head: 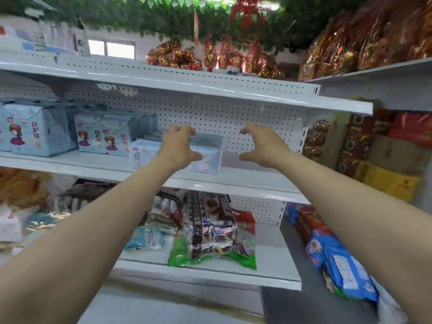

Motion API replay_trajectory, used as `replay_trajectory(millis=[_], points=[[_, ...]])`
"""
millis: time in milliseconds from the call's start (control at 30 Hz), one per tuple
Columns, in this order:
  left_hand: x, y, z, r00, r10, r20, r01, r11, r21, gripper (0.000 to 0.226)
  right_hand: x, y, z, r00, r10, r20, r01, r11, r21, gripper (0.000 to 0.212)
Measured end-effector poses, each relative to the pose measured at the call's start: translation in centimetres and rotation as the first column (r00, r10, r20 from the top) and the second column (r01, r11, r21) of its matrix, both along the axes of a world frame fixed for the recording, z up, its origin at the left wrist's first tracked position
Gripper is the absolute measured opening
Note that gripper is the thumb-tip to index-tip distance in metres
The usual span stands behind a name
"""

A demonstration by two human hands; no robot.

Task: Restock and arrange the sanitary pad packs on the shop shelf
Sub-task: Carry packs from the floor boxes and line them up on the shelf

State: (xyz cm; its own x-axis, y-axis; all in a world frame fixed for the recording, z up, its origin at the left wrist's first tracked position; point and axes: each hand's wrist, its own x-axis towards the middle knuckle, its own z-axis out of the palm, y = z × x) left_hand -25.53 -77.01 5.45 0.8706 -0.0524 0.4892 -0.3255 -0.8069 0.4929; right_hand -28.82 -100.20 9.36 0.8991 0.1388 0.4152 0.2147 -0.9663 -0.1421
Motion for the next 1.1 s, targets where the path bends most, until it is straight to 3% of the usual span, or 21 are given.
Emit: replay_trajectory(millis=[367, 700, 1100], points=[[-11.2, -12.3, -6.5, 0.984, -0.017, -0.179, 0.032, 0.996, 0.081, 0.066, -9.8, -12.2, -8.3, 0.979, -0.053, -0.198, 0.059, 0.998, 0.022, 0.078], [-11.6, -15.6, -18.4, 0.906, -0.081, -0.415, 0.131, 0.987, 0.092, 0.055, -11.7, -15.7, -21.1, 0.872, -0.164, -0.461, 0.21, 0.977, 0.048, 0.075], [-8.5, -11.1, -40.1, 0.614, -0.036, -0.788, 0.179, 0.979, 0.094, 0.054, -9.2, -12.6, -43.4, 0.598, -0.131, -0.791, 0.335, 0.937, 0.099, 0.049]])
